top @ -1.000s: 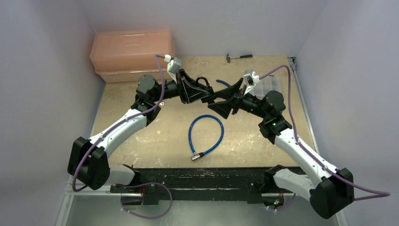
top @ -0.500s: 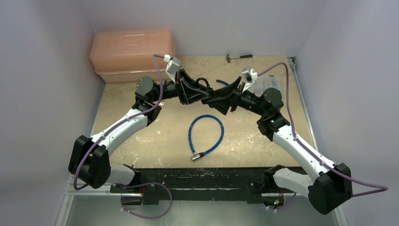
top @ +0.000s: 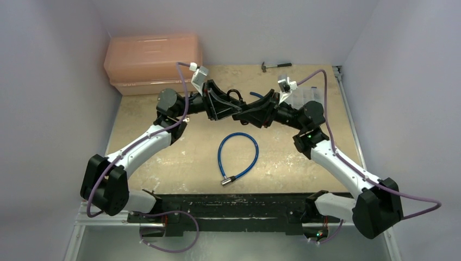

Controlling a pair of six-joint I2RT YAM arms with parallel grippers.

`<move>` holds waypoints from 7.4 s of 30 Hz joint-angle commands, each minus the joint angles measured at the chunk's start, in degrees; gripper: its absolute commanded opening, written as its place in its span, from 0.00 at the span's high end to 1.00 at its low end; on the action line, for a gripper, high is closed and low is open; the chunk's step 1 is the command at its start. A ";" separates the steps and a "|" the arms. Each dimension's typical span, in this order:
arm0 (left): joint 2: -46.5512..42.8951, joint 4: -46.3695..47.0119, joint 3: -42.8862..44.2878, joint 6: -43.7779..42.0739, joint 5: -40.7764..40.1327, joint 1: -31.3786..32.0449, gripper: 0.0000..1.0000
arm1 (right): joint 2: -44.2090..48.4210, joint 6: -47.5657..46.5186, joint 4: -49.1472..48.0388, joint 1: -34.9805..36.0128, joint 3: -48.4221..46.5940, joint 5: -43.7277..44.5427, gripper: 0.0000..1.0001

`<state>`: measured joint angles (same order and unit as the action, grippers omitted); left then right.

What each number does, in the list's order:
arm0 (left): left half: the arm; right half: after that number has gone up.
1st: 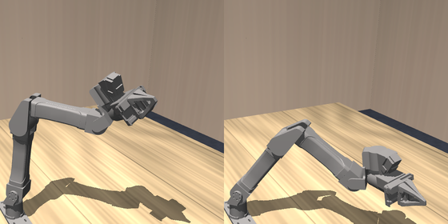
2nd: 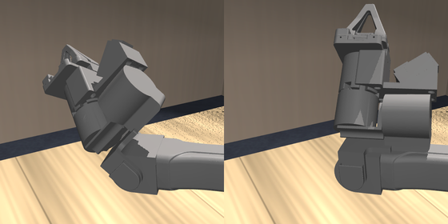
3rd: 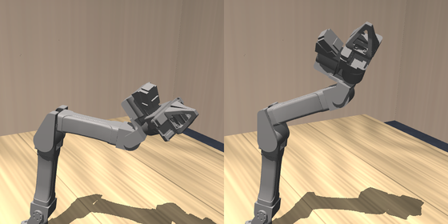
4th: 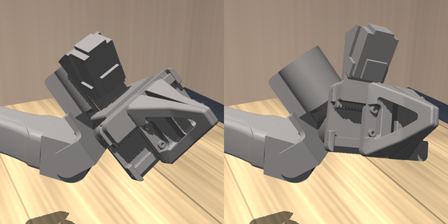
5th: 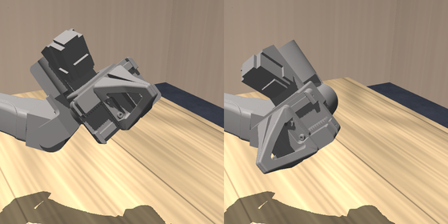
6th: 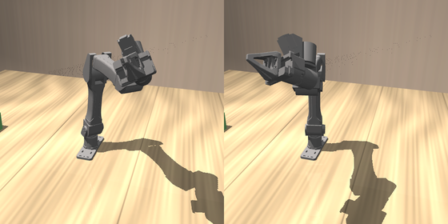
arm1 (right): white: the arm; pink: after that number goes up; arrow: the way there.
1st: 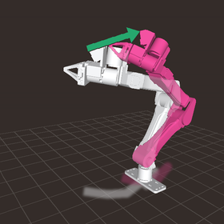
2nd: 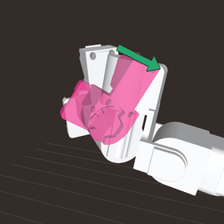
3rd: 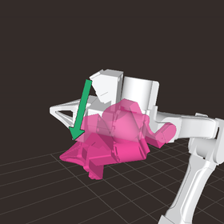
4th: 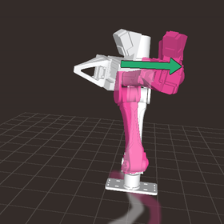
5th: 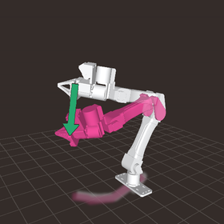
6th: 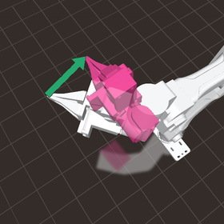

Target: Unlock with the key

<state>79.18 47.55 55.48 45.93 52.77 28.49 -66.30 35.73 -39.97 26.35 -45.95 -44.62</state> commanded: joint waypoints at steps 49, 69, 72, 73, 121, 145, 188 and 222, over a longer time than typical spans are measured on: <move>5.62 -31.23 10.58 -15.59 -19.53 -0.32 0.84 | 4.15 -19.59 23.64 7.10 -5.09 18.60 1.00; 16.88 -53.24 20.54 -15.73 -27.78 -0.34 0.82 | -10.16 -30.42 39.82 23.00 -15.40 68.77 1.00; 18.59 -54.76 21.29 -15.23 -27.99 -0.43 0.81 | -13.61 -30.97 41.97 24.60 -17.15 73.09 1.00; 18.90 -54.96 21.39 -15.07 -28.00 -0.52 0.81 | -14.84 -30.98 42.58 25.01 -17.74 74.60 1.00; 14.19 -53.27 18.44 -14.90 -32.90 -22.32 0.31 | -54.14 -45.58 44.69 27.97 -42.02 92.99 1.00; 13.99 -53.02 18.43 -14.74 -32.65 -22.92 0.35 | -50.23 -38.36 51.15 26.54 -43.34 75.41 0.35; 13.81 -52.03 17.76 -14.20 -32.55 -23.04 0.36 | -53.33 -19.30 52.79 13.07 -44.21 49.97 0.45; 12.58 -52.09 17.52 -14.64 -33.68 -23.04 0.37 | -21.90 37.39 82.44 24.53 -17.06 60.65 0.31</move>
<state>94.61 -6.90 73.21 31.88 19.55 5.96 -87.07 63.83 37.32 49.47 -62.35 15.53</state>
